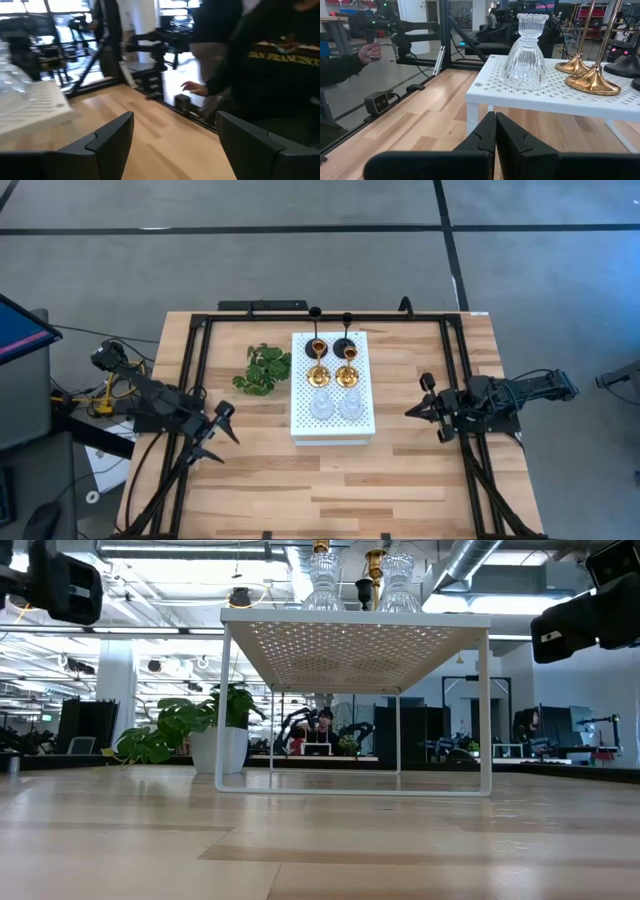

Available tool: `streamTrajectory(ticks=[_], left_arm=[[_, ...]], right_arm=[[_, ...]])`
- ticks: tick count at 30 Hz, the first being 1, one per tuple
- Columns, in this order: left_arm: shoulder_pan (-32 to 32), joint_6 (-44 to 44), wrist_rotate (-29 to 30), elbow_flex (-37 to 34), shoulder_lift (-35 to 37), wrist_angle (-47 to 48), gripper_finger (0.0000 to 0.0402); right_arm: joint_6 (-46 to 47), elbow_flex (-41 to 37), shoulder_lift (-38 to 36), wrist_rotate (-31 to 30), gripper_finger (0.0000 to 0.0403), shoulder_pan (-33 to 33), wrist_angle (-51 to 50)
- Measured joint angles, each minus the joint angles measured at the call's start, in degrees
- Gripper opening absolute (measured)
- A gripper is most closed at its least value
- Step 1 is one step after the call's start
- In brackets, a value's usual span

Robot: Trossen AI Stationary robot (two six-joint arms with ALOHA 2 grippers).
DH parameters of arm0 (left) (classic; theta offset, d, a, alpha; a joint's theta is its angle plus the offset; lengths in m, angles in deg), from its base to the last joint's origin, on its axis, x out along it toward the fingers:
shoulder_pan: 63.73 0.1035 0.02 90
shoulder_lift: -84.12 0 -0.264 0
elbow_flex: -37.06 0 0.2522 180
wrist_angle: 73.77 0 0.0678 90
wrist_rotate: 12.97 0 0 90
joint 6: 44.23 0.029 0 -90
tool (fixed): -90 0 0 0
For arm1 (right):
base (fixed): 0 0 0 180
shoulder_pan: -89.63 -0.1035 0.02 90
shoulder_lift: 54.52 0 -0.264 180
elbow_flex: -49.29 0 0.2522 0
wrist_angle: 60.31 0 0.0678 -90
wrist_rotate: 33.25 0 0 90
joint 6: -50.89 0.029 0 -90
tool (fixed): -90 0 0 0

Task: Pick & Place candle stick holders
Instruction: Return to Home Position

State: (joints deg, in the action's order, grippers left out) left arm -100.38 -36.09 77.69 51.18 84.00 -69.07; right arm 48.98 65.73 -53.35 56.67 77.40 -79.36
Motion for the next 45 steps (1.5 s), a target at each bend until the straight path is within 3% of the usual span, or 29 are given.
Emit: streamTrajectory(ticks=[12,27,35,45], left_arm=[[1.7,3.7,-0.8,0.0,0.0,2.8,0.0281],[18.7,0.9,-0.4,0.0,0.0,1.6,0.0281],[25.0,-3.7,-12.3,0.0,0.0,6.3,0.0281],[26.7,-6.8,-12.7,0.0,-6.1,6.3,0.0281]], right_arm=[[0.0,0.0,0.0,0.0,0.0001,0.0,0.0],[0.0,0.0,0.0,0.0,0.0001,0.0,0.1],[0.0,0.0,0.0,0.0,0.0001,0.0,0.1],[0.0,0.0,0.0,0.0,0.0001,0.0,0.1]])
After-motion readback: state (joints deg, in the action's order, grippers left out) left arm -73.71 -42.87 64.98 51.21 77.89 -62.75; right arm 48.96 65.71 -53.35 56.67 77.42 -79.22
